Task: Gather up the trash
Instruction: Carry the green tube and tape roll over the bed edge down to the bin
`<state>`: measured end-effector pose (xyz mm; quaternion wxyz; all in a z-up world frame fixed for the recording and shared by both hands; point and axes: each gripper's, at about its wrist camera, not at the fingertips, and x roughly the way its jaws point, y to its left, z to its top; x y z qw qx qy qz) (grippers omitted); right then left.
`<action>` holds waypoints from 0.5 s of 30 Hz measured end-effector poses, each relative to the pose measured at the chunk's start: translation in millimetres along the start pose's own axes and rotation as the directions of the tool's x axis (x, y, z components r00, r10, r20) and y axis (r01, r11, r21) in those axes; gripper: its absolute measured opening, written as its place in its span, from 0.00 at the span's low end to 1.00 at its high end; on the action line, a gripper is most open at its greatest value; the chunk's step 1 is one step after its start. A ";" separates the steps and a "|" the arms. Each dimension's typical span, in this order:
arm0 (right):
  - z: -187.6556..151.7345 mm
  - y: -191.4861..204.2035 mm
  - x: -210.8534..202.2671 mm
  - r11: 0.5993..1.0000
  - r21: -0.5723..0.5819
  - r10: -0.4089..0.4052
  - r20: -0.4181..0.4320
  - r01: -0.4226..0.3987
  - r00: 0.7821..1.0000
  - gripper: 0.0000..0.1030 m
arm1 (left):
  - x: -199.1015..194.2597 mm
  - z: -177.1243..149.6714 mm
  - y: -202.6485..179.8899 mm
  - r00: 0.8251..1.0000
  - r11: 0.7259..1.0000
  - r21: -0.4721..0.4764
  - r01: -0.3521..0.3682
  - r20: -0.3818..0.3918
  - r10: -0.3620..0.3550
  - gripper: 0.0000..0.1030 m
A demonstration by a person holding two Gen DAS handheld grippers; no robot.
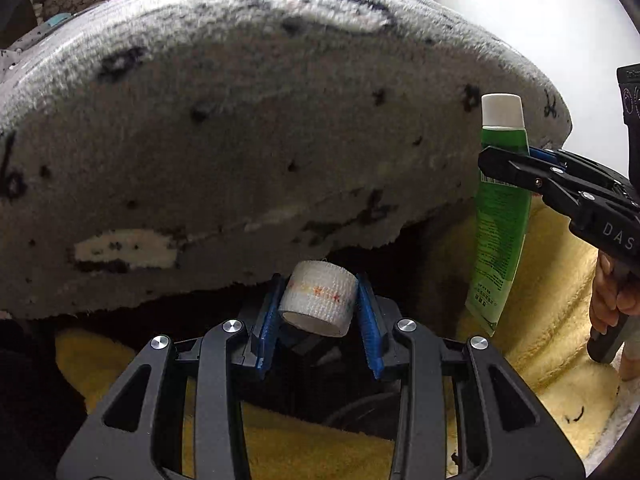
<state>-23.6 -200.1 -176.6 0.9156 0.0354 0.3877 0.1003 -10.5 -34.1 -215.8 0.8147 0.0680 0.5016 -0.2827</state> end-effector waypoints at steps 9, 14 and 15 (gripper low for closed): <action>-21.0 1.2 40.9 1.000 0.021 0.003 -0.088 -0.001 0.996 0.25 | 50.0 -18.4 8.9 0.993 0.999 -0.045 0.021 -0.118 -0.026 0.33; -32.3 -2.1 57.9 0.998 0.054 0.017 -0.136 -0.010 0.991 0.25 | 75.1 -29.9 9.6 0.981 0.997 -0.067 0.042 -0.185 -0.053 0.33; -34.6 -3.0 60.3 0.998 0.063 0.024 -0.146 -0.014 0.989 0.25 | 80.1 -30.4 8.9 0.979 0.996 -0.071 0.047 -0.196 -0.060 0.33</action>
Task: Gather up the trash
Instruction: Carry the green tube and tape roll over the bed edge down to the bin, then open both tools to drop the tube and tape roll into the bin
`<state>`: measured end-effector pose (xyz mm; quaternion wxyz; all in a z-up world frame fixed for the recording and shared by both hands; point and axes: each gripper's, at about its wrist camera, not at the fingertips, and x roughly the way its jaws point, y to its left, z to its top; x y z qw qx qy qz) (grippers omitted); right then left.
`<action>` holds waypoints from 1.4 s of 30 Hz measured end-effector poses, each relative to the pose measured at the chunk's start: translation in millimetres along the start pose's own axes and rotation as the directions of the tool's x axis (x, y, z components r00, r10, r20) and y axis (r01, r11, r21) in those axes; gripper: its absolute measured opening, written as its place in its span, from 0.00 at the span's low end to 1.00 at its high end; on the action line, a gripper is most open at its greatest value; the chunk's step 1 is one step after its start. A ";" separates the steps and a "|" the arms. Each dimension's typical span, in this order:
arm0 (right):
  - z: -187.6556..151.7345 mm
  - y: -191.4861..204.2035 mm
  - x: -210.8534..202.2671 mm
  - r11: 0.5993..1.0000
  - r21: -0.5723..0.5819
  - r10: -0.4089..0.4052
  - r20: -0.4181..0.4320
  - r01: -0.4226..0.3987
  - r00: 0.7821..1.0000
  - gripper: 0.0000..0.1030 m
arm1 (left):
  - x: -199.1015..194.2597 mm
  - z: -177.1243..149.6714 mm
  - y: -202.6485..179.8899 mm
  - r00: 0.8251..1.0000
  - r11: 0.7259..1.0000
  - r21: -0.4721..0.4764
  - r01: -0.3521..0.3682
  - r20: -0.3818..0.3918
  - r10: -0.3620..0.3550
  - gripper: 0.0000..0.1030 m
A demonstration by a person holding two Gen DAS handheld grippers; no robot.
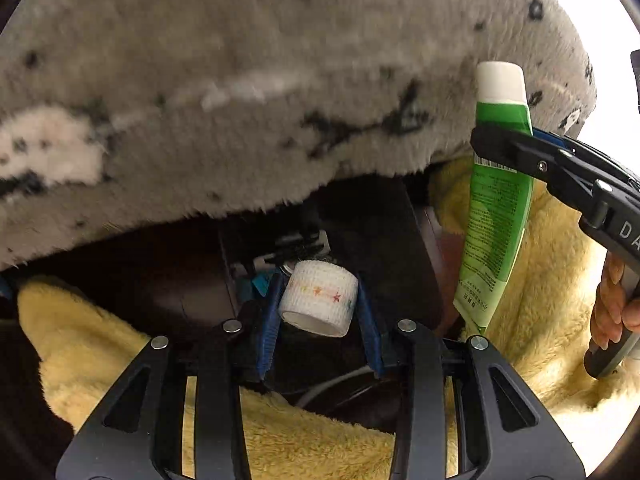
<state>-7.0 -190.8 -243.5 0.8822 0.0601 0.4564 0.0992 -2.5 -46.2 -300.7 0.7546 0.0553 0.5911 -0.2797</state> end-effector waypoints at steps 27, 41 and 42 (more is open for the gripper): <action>-21.0 -1.1 37.4 0.999 0.039 -0.024 -0.139 0.030 0.990 0.63 | 18.2 -4.5 3.9 0.997 0.998 -0.007 -0.058 -0.060 0.057 0.72; 1.1 -29.4 4.4 0.997 0.071 -0.022 -0.135 0.032 0.991 0.90 | -33.2 1.8 -1.4 0.996 0.996 0.012 -0.085 0.031 0.084 0.91; 2.8 -31.1 0.8 0.997 0.074 -0.023 -0.131 0.033 0.991 0.90 | -39.2 2.5 -1.1 0.995 0.996 0.010 -0.086 0.041 0.086 0.91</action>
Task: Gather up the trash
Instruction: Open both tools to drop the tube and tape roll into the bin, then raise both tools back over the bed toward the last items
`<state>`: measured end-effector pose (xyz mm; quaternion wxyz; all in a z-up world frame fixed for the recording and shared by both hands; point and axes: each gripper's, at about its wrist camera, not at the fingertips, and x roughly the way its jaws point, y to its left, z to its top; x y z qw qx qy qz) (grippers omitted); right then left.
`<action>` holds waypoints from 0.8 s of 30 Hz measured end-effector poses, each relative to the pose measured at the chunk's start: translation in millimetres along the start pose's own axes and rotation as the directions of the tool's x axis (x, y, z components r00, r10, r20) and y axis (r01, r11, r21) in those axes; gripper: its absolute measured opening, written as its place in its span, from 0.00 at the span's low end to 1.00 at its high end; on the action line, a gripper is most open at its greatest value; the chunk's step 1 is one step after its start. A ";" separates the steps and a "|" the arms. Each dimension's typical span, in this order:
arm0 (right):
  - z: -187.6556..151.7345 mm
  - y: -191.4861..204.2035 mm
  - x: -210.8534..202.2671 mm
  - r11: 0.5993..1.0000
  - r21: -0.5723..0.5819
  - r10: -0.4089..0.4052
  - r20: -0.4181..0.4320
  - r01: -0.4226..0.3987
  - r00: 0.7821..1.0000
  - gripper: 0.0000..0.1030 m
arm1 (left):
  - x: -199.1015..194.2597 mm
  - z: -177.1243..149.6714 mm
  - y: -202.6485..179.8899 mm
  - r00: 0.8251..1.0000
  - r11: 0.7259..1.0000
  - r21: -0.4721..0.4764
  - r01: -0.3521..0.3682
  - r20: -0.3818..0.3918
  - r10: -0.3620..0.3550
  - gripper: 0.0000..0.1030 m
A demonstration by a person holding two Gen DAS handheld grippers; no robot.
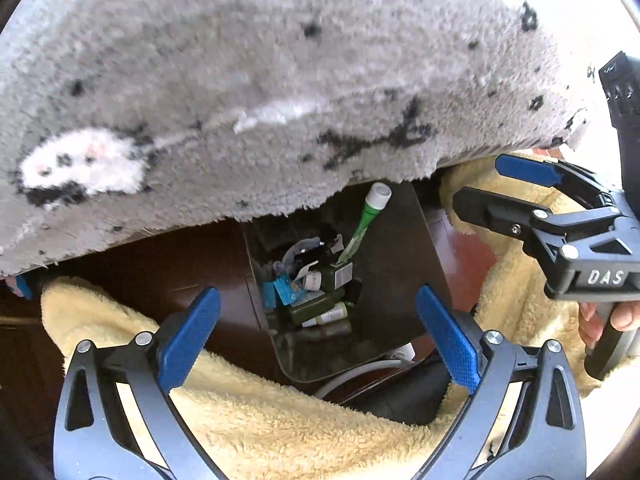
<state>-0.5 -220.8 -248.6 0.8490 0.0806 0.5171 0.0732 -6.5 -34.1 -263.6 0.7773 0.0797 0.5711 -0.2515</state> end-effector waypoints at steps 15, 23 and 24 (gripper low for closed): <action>40.3 5.7 -94.3 0.999 -0.030 -0.025 0.191 0.031 0.981 0.94 | -103.3 27.7 23.4 0.971 0.998 -0.034 -0.059 0.228 0.065 0.92; 76.7 6.4 -123.2 0.993 -0.057 -0.082 0.282 0.102 0.956 0.96 | -137.8 47.4 38.1 0.938 0.989 -0.039 -0.140 0.313 0.145 0.92; 82.0 5.7 -124.4 0.993 -0.061 -0.079 0.289 0.100 0.954 0.96 | -141.9 50.6 40.5 0.933 0.987 -0.040 -0.153 0.324 0.158 0.92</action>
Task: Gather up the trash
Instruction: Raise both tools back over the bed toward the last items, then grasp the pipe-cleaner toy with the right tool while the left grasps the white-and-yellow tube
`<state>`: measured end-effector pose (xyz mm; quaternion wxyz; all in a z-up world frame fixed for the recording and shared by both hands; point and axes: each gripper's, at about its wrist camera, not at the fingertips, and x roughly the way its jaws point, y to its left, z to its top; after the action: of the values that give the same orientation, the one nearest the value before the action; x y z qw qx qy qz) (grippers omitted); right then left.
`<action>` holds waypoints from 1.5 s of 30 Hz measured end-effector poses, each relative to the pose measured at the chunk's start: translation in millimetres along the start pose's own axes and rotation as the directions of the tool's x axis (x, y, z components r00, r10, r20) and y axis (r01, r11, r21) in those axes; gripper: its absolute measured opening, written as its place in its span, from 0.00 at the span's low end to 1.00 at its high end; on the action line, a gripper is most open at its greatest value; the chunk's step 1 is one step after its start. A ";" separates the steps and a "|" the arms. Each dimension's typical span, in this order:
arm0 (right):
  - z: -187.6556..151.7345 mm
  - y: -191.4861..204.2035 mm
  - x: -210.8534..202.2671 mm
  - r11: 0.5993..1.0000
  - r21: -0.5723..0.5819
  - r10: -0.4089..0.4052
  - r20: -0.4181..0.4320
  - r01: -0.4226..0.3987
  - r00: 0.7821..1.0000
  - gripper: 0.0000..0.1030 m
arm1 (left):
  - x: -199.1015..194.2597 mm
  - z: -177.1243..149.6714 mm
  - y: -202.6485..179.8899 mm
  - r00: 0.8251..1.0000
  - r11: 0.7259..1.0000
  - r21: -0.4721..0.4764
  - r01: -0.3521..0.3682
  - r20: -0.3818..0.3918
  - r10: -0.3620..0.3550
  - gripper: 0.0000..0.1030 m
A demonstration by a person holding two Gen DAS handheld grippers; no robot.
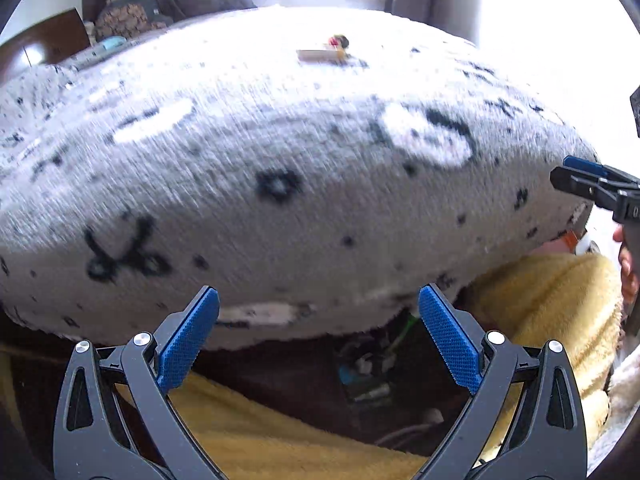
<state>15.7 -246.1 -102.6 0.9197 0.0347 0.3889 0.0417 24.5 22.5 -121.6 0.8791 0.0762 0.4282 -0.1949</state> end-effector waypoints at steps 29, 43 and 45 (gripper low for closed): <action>220.9 42.1 202.8 0.991 0.132 0.044 -0.062 -0.035 0.997 0.96 | 88.6 161.6 43.3 0.994 0.996 -0.015 -0.088 0.070 0.089 0.92; 246.5 48.7 250.0 0.994 0.113 0.024 -0.123 -0.010 0.992 0.57 | 111.0 182.2 25.1 0.996 0.998 0.004 -0.067 0.055 0.067 0.92; 247.9 43.8 244.5 0.995 0.097 0.004 -0.107 0.006 0.994 0.56 | 114.0 185.9 21.7 0.996 0.998 0.006 -0.066 0.054 0.066 0.92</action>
<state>361.2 -185.0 -100.3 0.8948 0.0772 0.4390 0.0240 231.3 -45.2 -96.0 0.8960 0.0884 0.4009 -0.1694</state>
